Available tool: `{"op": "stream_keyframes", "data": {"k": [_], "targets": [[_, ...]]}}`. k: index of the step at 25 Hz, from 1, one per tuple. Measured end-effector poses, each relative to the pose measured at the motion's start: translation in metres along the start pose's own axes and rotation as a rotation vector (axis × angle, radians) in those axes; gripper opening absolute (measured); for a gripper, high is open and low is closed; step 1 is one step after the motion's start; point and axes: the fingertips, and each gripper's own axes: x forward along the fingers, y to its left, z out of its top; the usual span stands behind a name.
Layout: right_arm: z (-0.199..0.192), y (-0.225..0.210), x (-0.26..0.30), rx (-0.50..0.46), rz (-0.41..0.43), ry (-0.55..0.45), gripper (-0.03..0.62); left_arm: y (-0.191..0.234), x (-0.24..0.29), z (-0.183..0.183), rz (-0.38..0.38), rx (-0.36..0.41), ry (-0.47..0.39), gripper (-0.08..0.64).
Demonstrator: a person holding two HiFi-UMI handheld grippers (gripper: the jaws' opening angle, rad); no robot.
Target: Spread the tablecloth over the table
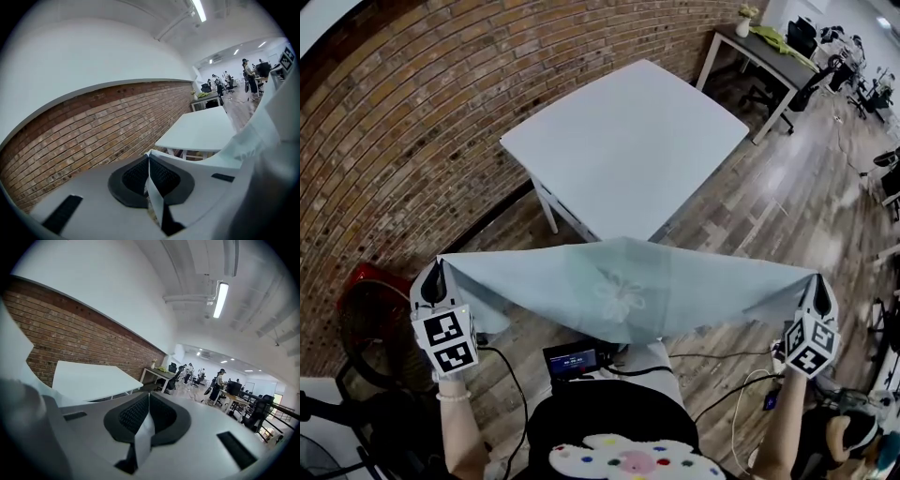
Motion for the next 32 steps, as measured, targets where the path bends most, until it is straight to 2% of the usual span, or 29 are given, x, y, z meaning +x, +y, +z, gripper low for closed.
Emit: {"op": "stream_keyframes", "data": {"k": [5,16,32], "targets": [[0.004,-0.009,0.033,0.000,0.005,0.016,0.035,0.008,0.030,0.013,0.005,-0.051,-0.021,0.015],[0.016,-0.018,0.130,-0.068,0.050,0.058,0.035,0.002,0.078,0.041,0.011,-0.105,-0.015,0.015],[0.043,-0.033,0.290,-0.103,0.119,0.083,0.035,-0.032,0.122,0.075,0.086,-0.103,0.049,0.015]]}}
